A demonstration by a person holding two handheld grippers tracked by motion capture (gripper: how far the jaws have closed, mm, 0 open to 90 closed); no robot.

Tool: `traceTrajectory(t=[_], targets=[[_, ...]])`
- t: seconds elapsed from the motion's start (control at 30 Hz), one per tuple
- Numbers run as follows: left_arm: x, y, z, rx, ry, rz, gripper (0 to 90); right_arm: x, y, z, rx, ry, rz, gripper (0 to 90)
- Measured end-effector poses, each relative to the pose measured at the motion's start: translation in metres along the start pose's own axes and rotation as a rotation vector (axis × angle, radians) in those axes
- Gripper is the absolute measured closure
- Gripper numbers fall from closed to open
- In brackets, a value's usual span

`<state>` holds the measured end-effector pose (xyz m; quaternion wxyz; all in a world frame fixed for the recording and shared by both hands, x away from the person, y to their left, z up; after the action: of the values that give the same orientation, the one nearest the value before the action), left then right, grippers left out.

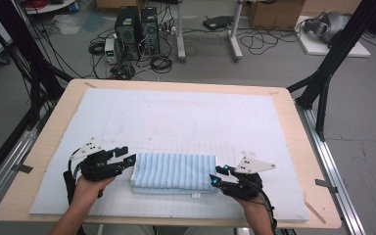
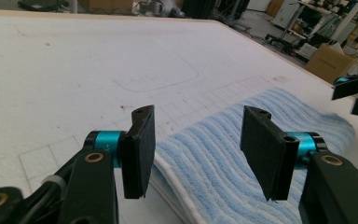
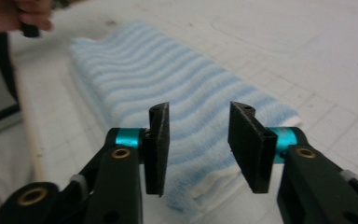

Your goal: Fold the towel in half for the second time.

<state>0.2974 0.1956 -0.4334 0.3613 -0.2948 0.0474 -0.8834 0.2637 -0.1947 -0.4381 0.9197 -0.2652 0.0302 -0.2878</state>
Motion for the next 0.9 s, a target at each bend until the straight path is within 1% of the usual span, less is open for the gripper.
traceTrajectory(t=[0.03,0.07,0.13,0.17,0.2,0.23,0.33,0.37,0.43,0.47,0.5,0.57,0.63,0.7,0.77,0.83,0.87,0.9], targets=[[0.001,0.000,-0.002,-0.009,0.005,-0.003,52.1,-0.001,0.004,-0.002,-0.023,0.003,-0.015,61.6],[0.001,0.001,-0.003,-0.017,0.008,-0.008,56.5,-0.002,0.009,-0.003,-0.060,-0.012,-0.029,62.2],[0.003,0.001,-0.006,-0.043,0.013,-0.016,64.4,-0.004,0.016,-0.006,-0.096,-0.039,-0.027,63.5],[0.005,0.002,-0.008,-0.057,0.014,-0.025,67.5,-0.005,0.019,-0.007,-0.123,-0.052,-0.031,63.9],[0.006,0.002,-0.009,-0.063,0.016,-0.033,70.8,-0.007,0.022,-0.009,-0.162,-0.066,-0.034,64.0],[0.007,0.003,-0.012,-0.074,0.018,-0.032,73.1,-0.007,0.023,-0.010,-0.175,-0.079,-0.036,64.0],[0.009,0.004,-0.017,-0.089,0.009,-0.034,76.2,-0.007,0.022,-0.011,-0.184,-0.083,-0.050,63.9],[0.010,0.004,-0.019,-0.106,0.004,-0.037,76.4,-0.007,0.022,-0.012,-0.190,-0.084,-0.053,63.9],[0.013,0.005,-0.024,-0.132,0.013,-0.038,77.5,-0.007,0.021,-0.012,-0.201,-0.098,-0.065,64.1],[0.015,0.006,-0.025,-0.141,0.011,-0.041,78.2,-0.006,0.021,-0.013,-0.208,-0.099,-0.073,64.0],[0.016,0.007,-0.028,-0.156,0.017,-0.038,78.3,-0.006,0.021,-0.013,-0.212,-0.101,-0.079,64.0],[0.018,0.008,-0.032,-0.194,0.020,-0.037,79.1,-0.003,0.021,-0.014,-0.217,-0.083,-0.087,63.9],[0.020,0.009,-0.037,-0.227,0.028,-0.036,79.5,-0.002,0.022,-0.013,-0.226,-0.080,-0.099,63.3],[0.022,0.010,-0.042,-0.260,0.031,-0.038,79.9,-0.001,0.023,-0.012,-0.230,-0.073,-0.101,62.8],[0.022,0.012,-0.045,-0.293,0.037,-0.040,79.9,0.001,0.022,-0.009,-0.201,-0.058,-0.101,59.5],[0.022,0.013,-0.046,-0.299,0.042,-0.039,79.0,0.004,0.020,-0.004,-0.149,-0.012,-0.113,53.8],[0.022,0.014,-0.046,-0.293,0.038,-0.042,77.8,0.006,0.021,-0.002,-0.137,-0.012,-0.130,51.7],[0.022,0.014,-0.045,-0.289,0.045,-0.045,76.3,0.008,0.021,0.000,-0.138,-0.007,-0.142,51.1]])
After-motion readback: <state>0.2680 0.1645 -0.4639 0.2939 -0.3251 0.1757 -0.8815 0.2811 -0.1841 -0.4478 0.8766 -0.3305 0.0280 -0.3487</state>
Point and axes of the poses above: each handheld gripper's, and its own axes: y roughly forward along the jaws, z roughly out of its top, x roughly to its right, the point moved 3 cm from there along y, roughly forward along the jaws, and after that the axes turned 14 degrees about -y, right-handed, at the moved point
